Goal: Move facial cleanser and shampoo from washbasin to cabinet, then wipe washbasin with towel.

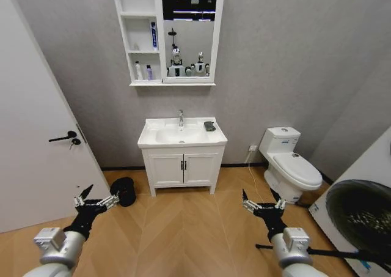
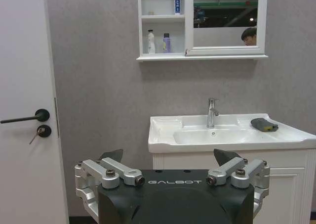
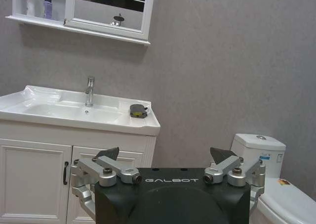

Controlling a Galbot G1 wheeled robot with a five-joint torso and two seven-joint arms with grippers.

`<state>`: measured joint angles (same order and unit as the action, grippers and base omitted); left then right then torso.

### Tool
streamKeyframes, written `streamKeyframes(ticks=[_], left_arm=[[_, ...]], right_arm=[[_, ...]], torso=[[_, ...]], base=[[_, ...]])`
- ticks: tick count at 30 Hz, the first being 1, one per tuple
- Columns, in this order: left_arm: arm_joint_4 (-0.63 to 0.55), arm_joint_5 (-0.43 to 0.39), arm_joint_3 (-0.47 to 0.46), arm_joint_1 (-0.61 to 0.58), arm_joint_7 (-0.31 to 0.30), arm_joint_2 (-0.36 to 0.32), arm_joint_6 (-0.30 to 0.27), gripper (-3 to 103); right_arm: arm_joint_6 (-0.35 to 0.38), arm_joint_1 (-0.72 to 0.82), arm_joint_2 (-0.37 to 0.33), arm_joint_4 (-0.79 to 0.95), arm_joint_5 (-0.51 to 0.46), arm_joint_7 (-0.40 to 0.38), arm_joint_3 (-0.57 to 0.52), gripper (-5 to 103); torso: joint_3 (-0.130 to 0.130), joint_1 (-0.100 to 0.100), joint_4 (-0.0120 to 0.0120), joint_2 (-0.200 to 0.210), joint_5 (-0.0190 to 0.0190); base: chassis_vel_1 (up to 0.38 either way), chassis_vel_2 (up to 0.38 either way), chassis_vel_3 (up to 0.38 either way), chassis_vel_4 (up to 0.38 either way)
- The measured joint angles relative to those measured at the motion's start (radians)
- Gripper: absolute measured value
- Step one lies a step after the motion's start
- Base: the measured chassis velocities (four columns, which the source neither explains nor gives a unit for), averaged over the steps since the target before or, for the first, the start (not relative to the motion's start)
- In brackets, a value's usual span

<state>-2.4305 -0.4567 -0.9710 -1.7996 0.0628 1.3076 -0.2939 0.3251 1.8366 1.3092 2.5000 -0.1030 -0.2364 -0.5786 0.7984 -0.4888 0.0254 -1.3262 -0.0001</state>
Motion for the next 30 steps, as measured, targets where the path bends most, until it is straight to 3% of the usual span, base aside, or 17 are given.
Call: streamKeyframes(ticks=[30], left_arm=[[0.008,0.002,0.041,0.052,-0.042,-0.006,0.016,100]], right_arm=[[0.017,-0.006,-0.001,0.000,0.006,-0.021,-0.004,100]], torso=[[0.000,-0.001,0.0002,0.001,0.0001]], base=[[-0.004,-0.001,-0.001,0.007]])
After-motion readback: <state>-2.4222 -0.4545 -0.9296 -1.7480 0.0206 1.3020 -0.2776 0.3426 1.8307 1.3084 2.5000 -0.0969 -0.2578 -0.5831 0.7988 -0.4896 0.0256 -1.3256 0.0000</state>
